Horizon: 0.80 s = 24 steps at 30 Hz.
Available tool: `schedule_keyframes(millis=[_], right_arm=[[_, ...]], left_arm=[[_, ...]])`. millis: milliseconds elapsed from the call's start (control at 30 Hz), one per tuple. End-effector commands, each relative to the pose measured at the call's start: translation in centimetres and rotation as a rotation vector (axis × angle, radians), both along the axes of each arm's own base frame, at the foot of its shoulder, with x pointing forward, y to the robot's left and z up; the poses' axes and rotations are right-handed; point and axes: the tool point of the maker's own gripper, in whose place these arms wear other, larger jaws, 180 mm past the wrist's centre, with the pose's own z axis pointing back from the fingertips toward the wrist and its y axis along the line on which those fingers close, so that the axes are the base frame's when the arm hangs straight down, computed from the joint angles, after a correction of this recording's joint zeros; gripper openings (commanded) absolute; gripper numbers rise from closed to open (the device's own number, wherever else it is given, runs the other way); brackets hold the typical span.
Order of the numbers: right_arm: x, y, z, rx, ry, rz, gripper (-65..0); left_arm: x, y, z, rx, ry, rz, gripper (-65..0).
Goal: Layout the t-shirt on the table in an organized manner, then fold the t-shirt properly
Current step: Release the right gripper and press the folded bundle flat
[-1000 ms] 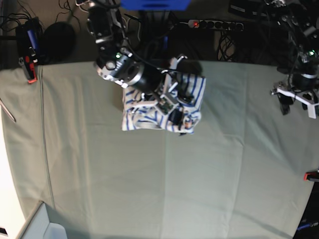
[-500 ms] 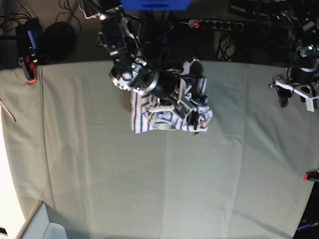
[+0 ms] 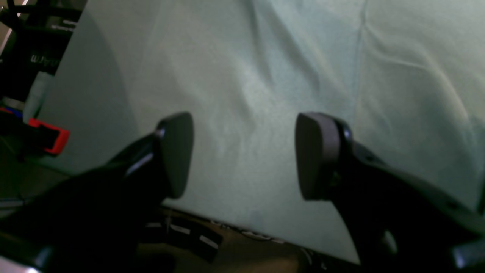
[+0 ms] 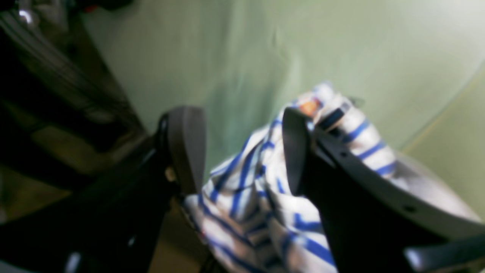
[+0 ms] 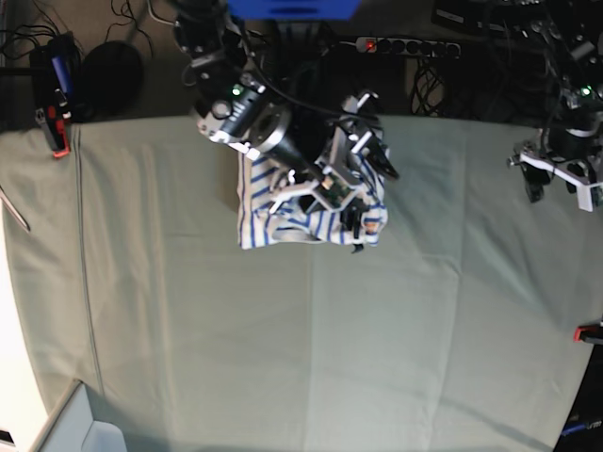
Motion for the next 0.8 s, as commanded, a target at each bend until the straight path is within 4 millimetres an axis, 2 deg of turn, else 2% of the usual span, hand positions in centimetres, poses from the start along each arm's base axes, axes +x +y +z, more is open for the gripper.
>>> schedule_keyframes(millis=[0, 67, 133, 233, 367, 467, 600, 767], right_arm=[[0.9, -0.9, 2.2, 0.044, -0.064, -0.025, -31.5], [1.5, -2.9, 2.7, 0.027, -0.087, -0.080, -32.0], [2.0, -4.8, 2.6, 0.006, -0.088, -0.131, -35.3], [3.1, -8.2, 1.8, -0.030, -0.079, -0.223, -46.5], [3.7, -12.0, 0.9, -0.070, -0.062, -0.324, -63.6], [3.7, -13.9, -0.3, -0.090, -0.030, -0.374, -65.0], [2.8, -13.7, -1.9, -0.089, 0.022, -0.369, -65.0], [0.0, -8.0, -2.9, -0.046, 0.074, -0.213, -65.0]], left_arm=[[0.6, 0.4, 1.2, 0.022, -0.041, -0.005, -24.0], [0.6, 0.4, 1.2, 0.021, -0.041, -0.006, -24.0], [0.7, 0.4, 1.2, 0.020, -0.043, -0.006, -24.0], [1.4, 0.4, 1.7, 0.023, -0.061, -0.006, -24.0], [1.6, 0.5, 1.1, 0.008, -0.054, 0.001, -24.0], [1.7, 0.5, 1.0, 0.007, -0.051, 0.002, -24.0], [1.7, 0.5, 1.0, 0.007, -0.051, 0.002, -24.0], [1.8, 0.9, 1.3, 0.020, -0.052, -0.002, -24.0]])
